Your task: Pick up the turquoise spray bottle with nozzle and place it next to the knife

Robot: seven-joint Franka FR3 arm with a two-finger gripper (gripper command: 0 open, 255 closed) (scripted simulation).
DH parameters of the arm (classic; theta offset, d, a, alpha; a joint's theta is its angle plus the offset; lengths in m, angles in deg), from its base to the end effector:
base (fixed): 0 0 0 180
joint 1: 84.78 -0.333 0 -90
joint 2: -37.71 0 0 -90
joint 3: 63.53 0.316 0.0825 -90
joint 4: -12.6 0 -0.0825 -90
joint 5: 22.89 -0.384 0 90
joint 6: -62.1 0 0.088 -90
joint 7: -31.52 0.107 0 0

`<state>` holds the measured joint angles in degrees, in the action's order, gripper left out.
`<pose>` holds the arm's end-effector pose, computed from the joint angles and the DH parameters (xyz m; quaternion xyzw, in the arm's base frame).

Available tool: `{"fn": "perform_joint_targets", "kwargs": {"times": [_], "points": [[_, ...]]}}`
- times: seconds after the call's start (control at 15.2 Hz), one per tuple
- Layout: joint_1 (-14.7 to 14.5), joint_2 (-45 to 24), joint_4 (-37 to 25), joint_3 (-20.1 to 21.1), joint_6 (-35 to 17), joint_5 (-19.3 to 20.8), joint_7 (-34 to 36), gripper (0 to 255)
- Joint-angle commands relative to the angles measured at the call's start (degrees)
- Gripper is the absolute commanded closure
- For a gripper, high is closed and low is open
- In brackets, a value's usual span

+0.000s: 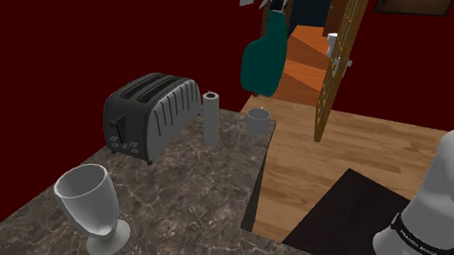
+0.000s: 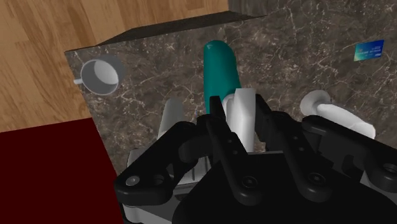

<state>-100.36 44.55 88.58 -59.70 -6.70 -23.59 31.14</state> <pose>0.4334 0.1578 0.7627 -0.9848 -0.1738 0.0033 0.0012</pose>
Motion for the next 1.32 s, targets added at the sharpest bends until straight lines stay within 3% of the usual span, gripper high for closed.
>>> {"fn": "perform_joint_targets", "kwargs": {"times": [0.0,0.59,1.25], "points": [[-1.24,2.89,3.17,1.64,-0.33,-0.47,3.06,255],[-5.37,11.34,11.12,8.62,-0.28,-3.68,14.79,255],[-9.3,14.94,12.68,18.21,0.46,-8.23,29.21,255]]}}
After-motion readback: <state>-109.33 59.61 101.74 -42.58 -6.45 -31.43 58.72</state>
